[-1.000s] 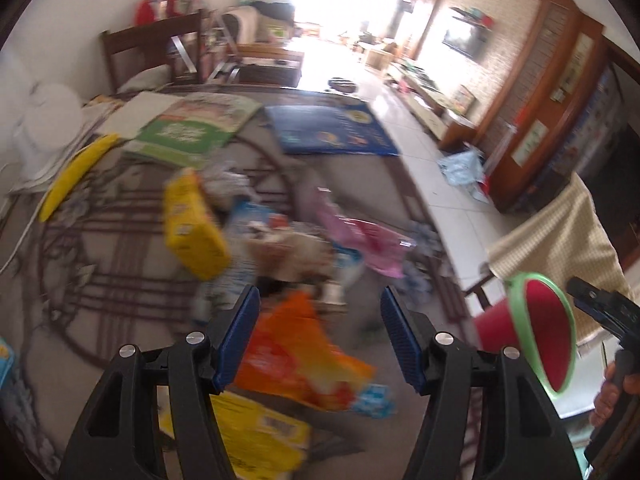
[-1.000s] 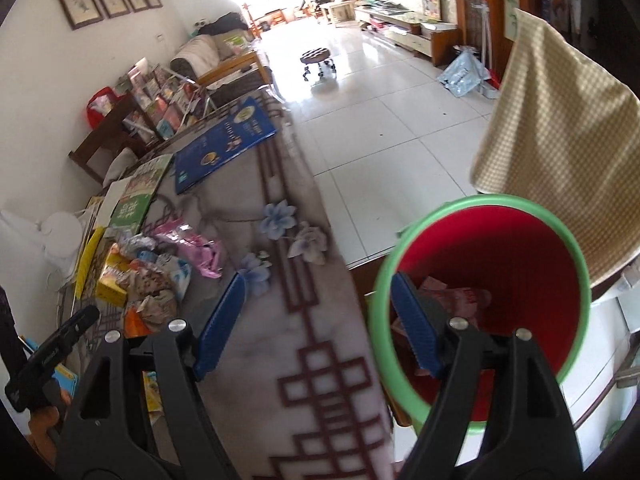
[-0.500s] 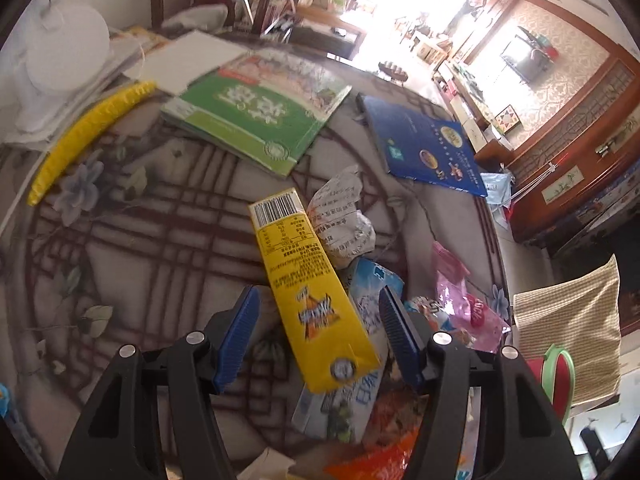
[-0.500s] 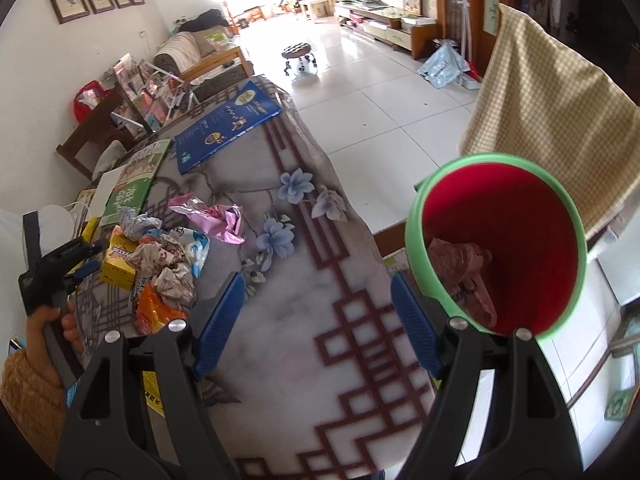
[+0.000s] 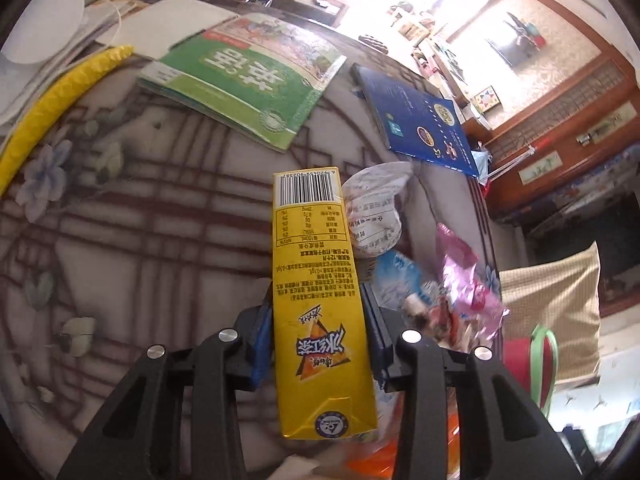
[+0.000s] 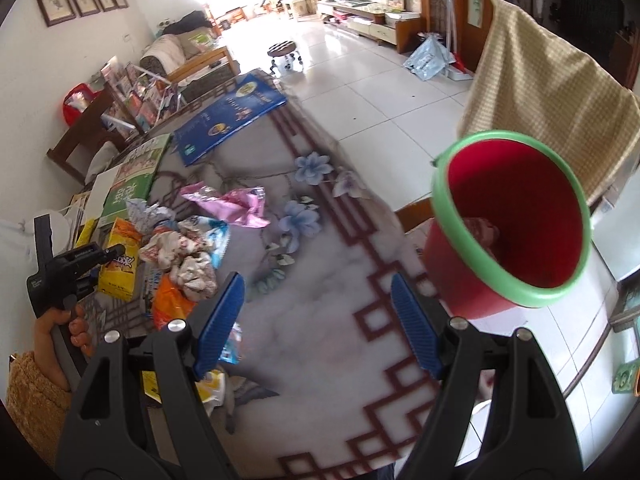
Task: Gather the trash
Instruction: 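Grasp the yellow juice carton with the left tool and lift it, then grasp the crumpled white foil with the right tool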
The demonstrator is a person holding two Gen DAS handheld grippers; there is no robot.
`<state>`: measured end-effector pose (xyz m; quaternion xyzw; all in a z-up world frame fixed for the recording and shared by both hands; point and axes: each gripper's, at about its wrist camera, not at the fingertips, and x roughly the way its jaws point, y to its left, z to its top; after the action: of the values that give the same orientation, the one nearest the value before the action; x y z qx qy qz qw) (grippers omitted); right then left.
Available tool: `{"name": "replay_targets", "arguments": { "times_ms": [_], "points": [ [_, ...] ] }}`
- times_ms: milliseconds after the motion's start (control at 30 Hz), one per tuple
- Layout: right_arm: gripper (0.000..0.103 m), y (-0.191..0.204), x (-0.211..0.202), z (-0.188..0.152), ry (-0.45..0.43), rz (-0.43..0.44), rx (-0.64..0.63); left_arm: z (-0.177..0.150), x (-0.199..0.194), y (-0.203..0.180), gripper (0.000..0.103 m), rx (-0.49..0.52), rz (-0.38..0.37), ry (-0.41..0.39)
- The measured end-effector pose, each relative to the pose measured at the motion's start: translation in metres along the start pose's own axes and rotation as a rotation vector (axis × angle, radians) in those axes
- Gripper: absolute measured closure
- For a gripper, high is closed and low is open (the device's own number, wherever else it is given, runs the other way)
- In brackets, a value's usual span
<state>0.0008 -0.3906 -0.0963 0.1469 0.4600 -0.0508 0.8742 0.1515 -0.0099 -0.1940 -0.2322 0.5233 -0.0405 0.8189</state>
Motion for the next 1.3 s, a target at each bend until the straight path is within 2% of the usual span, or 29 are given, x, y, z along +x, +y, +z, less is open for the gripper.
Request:
{"name": "replay_targets", "arguments": {
  "times_ms": [100, 267, 333, 467, 667, 800, 1000, 1100, 1200, 1300],
  "points": [
    [0.029, 0.032, 0.014, 0.002, 0.018, 0.041, -0.045, -0.009, -0.016, 0.020, 0.067, 0.036, 0.038, -0.013],
    [0.029, 0.081, 0.035, 0.003, 0.057, 0.099, -0.125, -0.029, -0.042, 0.056, 0.067, 0.106, 0.144, -0.022],
    [0.029, 0.100, 0.042, 0.003, 0.073, 0.119, -0.155, -0.037, -0.048, 0.069, 0.067, 0.128, 0.188, -0.021],
    [0.029, 0.141, 0.055, 0.008, 0.089, 0.153, -0.237, -0.046, -0.048, 0.089, 0.067, 0.141, 0.229, -0.008],
    [0.029, 0.195, 0.076, 0.025, 0.103, 0.190, -0.356, -0.045, -0.043, 0.100, 0.067, 0.103, 0.224, 0.004],
    [0.025, 0.228, 0.102, 0.035, 0.140, 0.198, -0.421, -0.040, -0.041, 0.100, 0.061, 0.094, 0.214, -0.005],
    [0.025, 0.267, 0.150, 0.042, 0.193, 0.203, -0.476, -0.034, -0.039, 0.102, 0.066, 0.081, 0.177, -0.008],
    [0.025, 0.279, 0.178, 0.046, 0.232, 0.204, -0.470, -0.033, -0.041, 0.102, 0.066, 0.072, 0.166, -0.020],
    [0.025, 0.284, 0.202, 0.050, 0.275, 0.228, -0.408, -0.032, -0.043, 0.103, 0.066, 0.064, 0.161, -0.025],
    [0.025, 0.291, 0.217, 0.049, 0.288, 0.224, -0.407, -0.030, -0.043, 0.107, 0.066, 0.045, 0.160, -0.026]
  ]
}}
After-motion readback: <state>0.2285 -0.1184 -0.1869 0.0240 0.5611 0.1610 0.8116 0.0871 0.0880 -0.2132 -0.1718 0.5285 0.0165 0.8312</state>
